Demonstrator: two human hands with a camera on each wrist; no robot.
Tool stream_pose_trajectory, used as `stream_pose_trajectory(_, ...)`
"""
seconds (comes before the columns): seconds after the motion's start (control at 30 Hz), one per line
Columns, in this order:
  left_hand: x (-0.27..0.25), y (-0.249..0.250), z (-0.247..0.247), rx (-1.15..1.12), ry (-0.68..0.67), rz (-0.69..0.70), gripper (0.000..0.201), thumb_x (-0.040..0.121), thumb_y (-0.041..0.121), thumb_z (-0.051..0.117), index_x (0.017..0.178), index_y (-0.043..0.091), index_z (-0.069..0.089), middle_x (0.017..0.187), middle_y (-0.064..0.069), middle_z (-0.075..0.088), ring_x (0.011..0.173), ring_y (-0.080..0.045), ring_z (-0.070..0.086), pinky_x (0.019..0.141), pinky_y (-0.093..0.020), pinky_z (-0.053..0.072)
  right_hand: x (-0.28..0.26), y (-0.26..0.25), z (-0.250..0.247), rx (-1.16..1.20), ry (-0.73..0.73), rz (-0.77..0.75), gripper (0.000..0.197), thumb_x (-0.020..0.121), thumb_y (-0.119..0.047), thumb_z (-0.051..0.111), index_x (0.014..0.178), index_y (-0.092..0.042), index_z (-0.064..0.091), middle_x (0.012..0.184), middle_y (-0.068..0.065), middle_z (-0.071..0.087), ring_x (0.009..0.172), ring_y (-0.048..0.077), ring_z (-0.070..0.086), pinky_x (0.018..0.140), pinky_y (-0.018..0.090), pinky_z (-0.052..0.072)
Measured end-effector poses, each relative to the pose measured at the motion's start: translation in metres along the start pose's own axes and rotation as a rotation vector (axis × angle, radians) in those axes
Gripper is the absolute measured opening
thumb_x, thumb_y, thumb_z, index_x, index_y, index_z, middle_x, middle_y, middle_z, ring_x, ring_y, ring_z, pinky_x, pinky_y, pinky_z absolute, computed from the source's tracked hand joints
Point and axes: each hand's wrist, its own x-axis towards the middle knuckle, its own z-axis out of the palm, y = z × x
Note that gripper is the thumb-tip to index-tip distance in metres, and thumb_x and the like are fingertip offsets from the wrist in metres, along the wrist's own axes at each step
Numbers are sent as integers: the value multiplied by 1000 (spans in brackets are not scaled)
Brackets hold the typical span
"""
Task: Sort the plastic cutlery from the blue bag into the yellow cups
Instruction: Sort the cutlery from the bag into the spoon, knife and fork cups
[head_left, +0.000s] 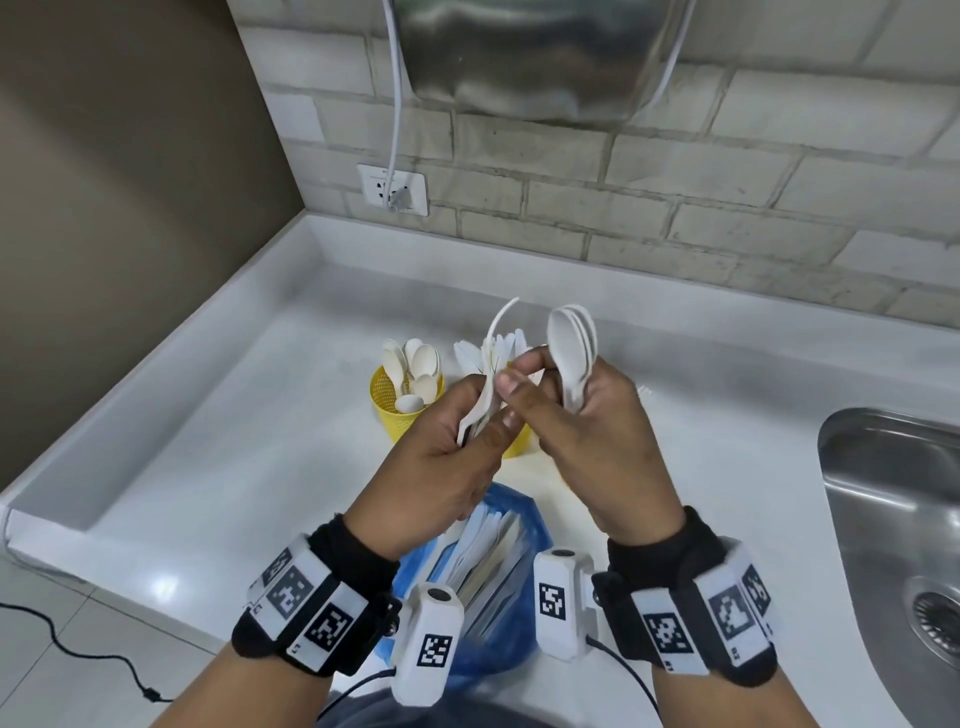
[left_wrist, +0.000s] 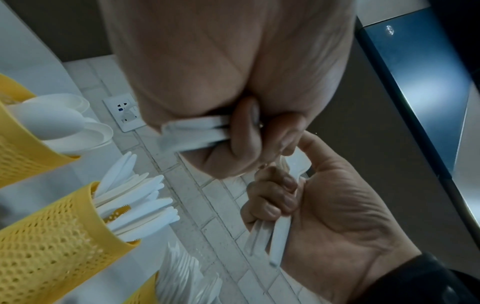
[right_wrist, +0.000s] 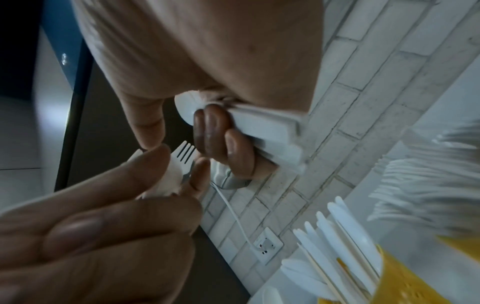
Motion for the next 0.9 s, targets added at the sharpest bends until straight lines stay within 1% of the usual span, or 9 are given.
stream_pose_trajectory(0.2,-2,0,-2,0,-3,0,40,99,38,53,139,38,52,54,-20,29,46,-26,26,45,-39,25,-1,3,0,55,-88,-21,15,92,-1,72,96,-14,73,52,-7,50,52,3,56,61,17,49)
stream_pose_trajectory(0.33,-2,0,-2,30,7,-5,35,101,27,56,135,19,50,54,-16,37,46,-28,27,41,-45,25,1,4,5,84,-40,-31,8,84,-13,75,87,-21,74,63,30,44,58,19,57,63,29,50)
stream_pose_trajectory(0.37,-2,1,-1,40,9,11,30,102,25,56,131,20,52,53,-7,42,44,-26,29,41,-43,25,1,5,6,73,18,-35,5,81,-18,74,84,-22,75,62,26,47,58,19,56,63,31,49)
stream_pose_trajectory(0.47,-2,3,0,40,9,40,14,100,29,56,113,24,54,54,7,44,41,-21,31,42,-36,28,3,7,3,44,160,-45,9,84,-13,70,78,-19,74,54,-12,57,48,4,49,58,24,41)
stream_pose_trajectory(0.53,-2,3,0,32,-6,40,14,101,28,55,114,24,54,55,8,42,42,-19,30,42,-34,27,3,8,1,49,140,-44,9,87,-13,68,82,-17,74,52,-13,56,46,3,49,57,23,41)
stream_pose_trajectory(0.67,-1,6,5,55,-30,46,26,106,12,49,132,14,49,54,15,52,43,-1,41,44,-16,35,0,9,4,48,23,-68,8,86,-23,74,92,-22,78,68,29,61,62,27,64,64,44,57)
stream_pose_trajectory(0.7,-1,6,5,57,-32,43,26,107,10,48,132,11,48,54,17,54,43,0,44,46,-13,36,0,9,4,41,32,-65,8,86,-24,74,93,-23,78,70,31,61,64,29,65,66,46,57)
stream_pose_trajectory(0.8,-1,6,5,24,-28,26,21,107,14,47,127,13,51,53,12,46,42,-8,37,42,-21,32,1,11,2,13,123,-51,17,92,-9,71,83,-22,79,61,-4,66,56,7,58,61,28,47)
stream_pose_trajectory(0.9,0,4,3,20,-28,16,23,105,25,48,126,16,55,57,-3,35,45,-16,29,42,-31,27,2,12,3,-28,225,-64,15,91,-14,68,78,-8,73,54,-6,52,50,10,44,57,29,40)
